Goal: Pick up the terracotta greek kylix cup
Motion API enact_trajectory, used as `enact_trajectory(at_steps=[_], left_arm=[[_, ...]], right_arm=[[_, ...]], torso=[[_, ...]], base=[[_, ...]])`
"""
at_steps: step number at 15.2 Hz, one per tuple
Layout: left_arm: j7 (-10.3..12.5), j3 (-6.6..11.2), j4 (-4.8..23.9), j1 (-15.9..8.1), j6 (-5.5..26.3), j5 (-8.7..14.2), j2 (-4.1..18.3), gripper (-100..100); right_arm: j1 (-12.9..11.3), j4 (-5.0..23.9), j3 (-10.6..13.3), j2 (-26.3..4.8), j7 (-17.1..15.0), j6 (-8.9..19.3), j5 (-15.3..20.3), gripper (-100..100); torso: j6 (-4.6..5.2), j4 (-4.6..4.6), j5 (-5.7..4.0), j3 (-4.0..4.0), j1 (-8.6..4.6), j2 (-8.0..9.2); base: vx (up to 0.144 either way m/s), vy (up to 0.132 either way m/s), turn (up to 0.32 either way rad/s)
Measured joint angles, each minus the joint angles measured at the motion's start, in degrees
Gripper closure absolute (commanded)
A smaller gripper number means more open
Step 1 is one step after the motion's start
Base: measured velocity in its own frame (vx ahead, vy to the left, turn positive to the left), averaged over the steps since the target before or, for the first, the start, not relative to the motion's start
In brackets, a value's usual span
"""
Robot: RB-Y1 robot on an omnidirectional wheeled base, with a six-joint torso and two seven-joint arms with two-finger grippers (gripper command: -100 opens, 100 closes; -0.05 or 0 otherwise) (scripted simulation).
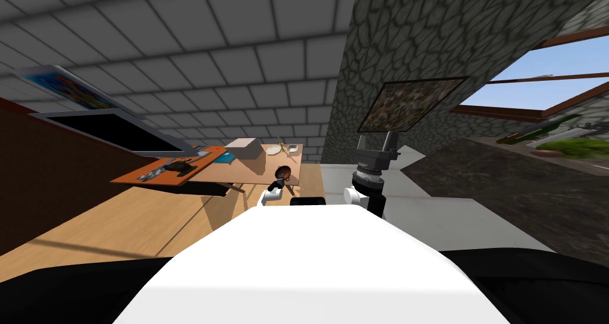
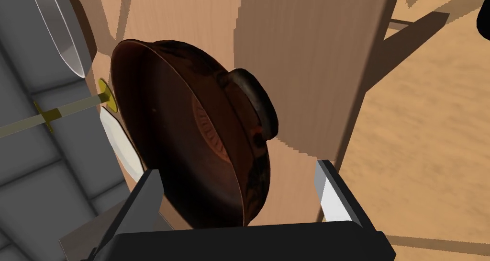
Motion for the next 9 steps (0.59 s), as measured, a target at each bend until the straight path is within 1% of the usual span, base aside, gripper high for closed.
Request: enact_trajectory(at_steps=[2, 7, 8, 9], left_arm=[[-0.01, 0.00, 0.55, -0.12, -0.21, 0.02, -0.21, -100], [0.10, 0.36, 4.54, -1.51, -2.94, -0.02, -0.22, -100], [0.11, 0.38, 4.74, -1.57, -3.17, -0.02, -0.22, 100], [0.11, 0.38, 4.73, -1.57, -3.18, -0.02, -0.22, 100]], right_arm=[[0.00, 0.00, 0.00, 0.00, 0.00, 0.00, 0.00, 0], [0.00, 0.00, 0.00, 0.00, 0.00, 0.00, 0.00, 0], [0.00, 0.00, 0.00, 0.00, 0.00, 0.00, 0.00, 0], [0.00, 0.00, 0.00, 0.00, 0.00, 0.00, 0.00, 0]], torso=[[-0.01, 0.00, 0.01, 0.01, 0.06, 0.00], [-0.01, -0.03, 0.02, -0.08, 0.14, -0.14], [-0.01, -0.02, 0.02, -0.06, 0.14, -0.10], [-0.01, -0.01, 0.02, -0.03, 0.12, -0.04]], base=[[0.026, 0.000, 0.007], [0.043, 0.007, 0.005], [0.011, 0.003, 0.000], [0.000, 0.000, 0.000]])
